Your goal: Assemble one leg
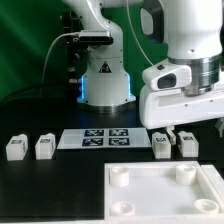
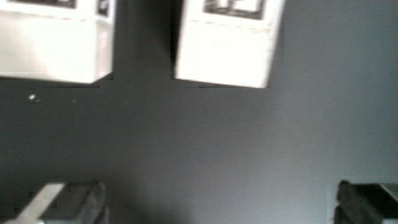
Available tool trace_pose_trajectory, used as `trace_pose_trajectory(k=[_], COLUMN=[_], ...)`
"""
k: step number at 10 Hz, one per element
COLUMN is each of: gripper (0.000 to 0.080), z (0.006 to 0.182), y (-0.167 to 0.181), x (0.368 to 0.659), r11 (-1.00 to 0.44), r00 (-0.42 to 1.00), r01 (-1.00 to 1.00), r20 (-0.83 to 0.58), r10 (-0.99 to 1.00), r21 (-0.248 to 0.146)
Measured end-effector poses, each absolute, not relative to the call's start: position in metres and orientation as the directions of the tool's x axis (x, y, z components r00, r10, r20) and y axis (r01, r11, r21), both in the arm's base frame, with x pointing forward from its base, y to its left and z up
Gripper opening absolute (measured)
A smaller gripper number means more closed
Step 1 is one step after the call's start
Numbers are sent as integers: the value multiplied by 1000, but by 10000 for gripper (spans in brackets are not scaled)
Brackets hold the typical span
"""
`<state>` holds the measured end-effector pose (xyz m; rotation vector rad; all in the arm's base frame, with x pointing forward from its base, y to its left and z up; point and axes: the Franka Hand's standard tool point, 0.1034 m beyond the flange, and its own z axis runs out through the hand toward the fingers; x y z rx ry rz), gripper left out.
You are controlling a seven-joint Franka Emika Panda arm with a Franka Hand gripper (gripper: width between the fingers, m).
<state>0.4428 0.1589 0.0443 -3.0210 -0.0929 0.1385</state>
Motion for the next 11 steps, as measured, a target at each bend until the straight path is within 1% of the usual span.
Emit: trace_pose_trajectory(k=[1,2,3,4,5,7,8,9,10,11], gripper=[649,649,649,649,649,649,649,649,649,649], z=[43,42,42,41,42,42,41,41,36,33], y=[156,153,154,155,155,155,158,162,164,163], x=[443,437,438,441,434,432,431,423,424,419], r11=[-992,-992,-992,-992,-992,-992,-993,-994,-994,-994], r00=[990,966,935,917,867,764,720,671,686,684], r01=[2,-2,-9,-11,-11,-15,-27,-30,-30,-30], r20=[-139,-255,-352,-398,-496,-641,-691,-740,-726,-727], r10=[20,30,35,41,53,70,62,55,55,54], r21=[-129,-124,-123,-126,-124,-127,-117,-102,-104,-101])
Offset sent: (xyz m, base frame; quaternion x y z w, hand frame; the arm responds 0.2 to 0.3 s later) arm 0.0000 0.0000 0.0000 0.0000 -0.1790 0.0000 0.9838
